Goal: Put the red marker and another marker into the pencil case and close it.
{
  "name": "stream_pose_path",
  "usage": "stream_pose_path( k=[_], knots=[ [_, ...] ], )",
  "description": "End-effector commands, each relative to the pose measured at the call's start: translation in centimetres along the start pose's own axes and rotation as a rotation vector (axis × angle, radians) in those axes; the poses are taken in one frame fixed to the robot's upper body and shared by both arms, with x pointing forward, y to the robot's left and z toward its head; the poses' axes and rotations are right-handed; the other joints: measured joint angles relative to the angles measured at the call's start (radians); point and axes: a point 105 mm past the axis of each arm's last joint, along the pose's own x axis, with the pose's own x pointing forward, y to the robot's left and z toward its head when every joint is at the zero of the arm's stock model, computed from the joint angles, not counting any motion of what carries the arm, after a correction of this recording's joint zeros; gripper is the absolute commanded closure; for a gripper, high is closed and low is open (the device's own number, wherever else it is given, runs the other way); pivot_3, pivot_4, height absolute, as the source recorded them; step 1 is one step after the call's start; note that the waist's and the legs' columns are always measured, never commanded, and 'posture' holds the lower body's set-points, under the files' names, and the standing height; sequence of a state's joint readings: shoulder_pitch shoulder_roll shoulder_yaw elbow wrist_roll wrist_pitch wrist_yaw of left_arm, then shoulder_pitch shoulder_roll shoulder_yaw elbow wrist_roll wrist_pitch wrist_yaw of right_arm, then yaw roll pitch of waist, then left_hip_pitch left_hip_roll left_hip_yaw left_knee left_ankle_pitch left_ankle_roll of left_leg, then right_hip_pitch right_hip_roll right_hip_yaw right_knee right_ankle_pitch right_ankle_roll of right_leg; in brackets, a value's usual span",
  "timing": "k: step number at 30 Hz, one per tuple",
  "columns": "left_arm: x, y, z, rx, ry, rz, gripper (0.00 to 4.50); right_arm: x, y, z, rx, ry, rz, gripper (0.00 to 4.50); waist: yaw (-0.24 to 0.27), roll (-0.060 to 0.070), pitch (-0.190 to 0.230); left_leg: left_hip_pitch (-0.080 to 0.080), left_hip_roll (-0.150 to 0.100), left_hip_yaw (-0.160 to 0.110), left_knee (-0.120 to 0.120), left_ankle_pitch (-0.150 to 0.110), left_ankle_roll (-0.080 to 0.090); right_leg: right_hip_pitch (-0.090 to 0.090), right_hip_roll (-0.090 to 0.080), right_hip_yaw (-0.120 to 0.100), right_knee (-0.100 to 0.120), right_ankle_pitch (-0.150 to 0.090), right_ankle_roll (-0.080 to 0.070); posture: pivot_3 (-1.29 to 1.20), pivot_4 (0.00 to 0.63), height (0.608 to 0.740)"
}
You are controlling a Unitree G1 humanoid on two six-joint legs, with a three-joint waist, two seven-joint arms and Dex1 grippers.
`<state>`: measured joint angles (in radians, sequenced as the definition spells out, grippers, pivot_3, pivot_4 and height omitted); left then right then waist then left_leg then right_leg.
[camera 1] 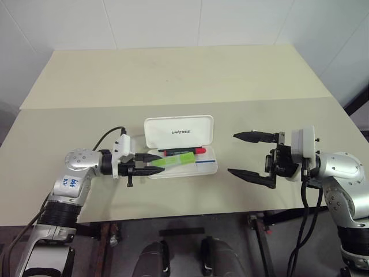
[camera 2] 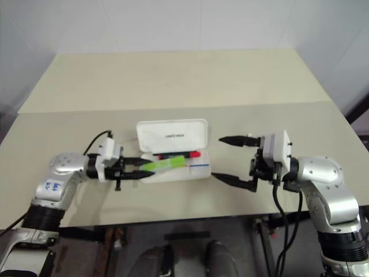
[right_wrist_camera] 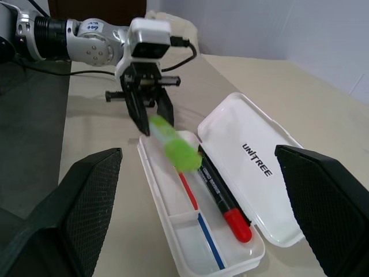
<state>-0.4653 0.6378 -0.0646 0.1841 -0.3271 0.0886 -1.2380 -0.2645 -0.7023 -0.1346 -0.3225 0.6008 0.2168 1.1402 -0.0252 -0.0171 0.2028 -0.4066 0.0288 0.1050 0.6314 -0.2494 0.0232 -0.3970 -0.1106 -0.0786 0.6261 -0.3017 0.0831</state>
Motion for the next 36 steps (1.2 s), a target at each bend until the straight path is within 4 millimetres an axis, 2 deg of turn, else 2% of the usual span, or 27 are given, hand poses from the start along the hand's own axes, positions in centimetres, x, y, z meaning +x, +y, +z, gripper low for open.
stream_pose_path(
  k=[1,8,20,30,31,33,36],
  knots=[
    [0.0,0.6,-0.6,0.023,0.052,0.028,3.48,0.0,0.2,1.5,-0.056,-0.029,-0.020,0.00,0.000,0.000,0.000,0.000,0.000,0.000,0.000,0.000,0.000,0.000,0.000,0.000,0.000,0.000,0.000,0.00,0.150,0.740],
    [0.3,1.5,-0.7,0.039,0.070,0.061,3.48,0.3,0.4,1.5,-0.056,-0.035,-0.034,0.00,0.003,0.000,0.000,0.000,0.000,0.000,0.001,0.000,0.000,0.000,-0.001,0.001,0.001,0.000,0.000,0.00,0.150,0.740],
    [1.8,0.8,-0.3,0.055,0.047,-0.037,3.48,0.5,0.5,1.5,-0.061,-0.044,-0.056,0.00,0.012,0.000,0.000,0.000,0.000,0.000,0.002,0.000,0.001,0.000,0.000,0.000,0.001,0.000,0.000,0.00,0.150,0.740],
    [2.3,0.7,-0.9,0.029,0.094,-0.070,3.48,0.6,0.4,1.5,-0.070,-0.048,-0.075,0.00,0.024,0.000,0.000,0.000,0.000,0.000,0.003,0.000,0.001,0.000,0.000,-0.001,0.001,0.000,0.000,0.00,0.150,0.740],
    [2.4,0.7,-0.8,0.034,0.093,-0.065,2.77,0.6,0.4,1.5,-0.071,-0.049,-0.076,0.00,0.025,0.000,0.000,0.000,0.000,0.000,0.003,0.000,0.001,0.000,0.000,-0.001,0.001,0.000,0.000,0.00,0.150,0.740],
    [2.8,0.8,-0.6,0.025,0.088,-0.067,2.21,0.6,0.4,1.5,-0.072,-0.050,-0.080,0.00,0.025,0.000,0.000,0.000,0.000,0.000,0.003,0.000,0.001,0.000,0.000,-0.001,0.001,0.000,0.000,0.00,0.150,0.740],
    [3.4,0.8,-0.1,0.023,0.074,-0.080,1.12,0.6,0.5,1.5,-0.074,-0.052,-0.084,0.00,0.026,0.000,0.000,0.000,0.000,0.000,0.004,0.000,0.001,0.001,0.000,-0.001,0.002,0.000,0.001,0.00,0.150,0.740]
  ],
)
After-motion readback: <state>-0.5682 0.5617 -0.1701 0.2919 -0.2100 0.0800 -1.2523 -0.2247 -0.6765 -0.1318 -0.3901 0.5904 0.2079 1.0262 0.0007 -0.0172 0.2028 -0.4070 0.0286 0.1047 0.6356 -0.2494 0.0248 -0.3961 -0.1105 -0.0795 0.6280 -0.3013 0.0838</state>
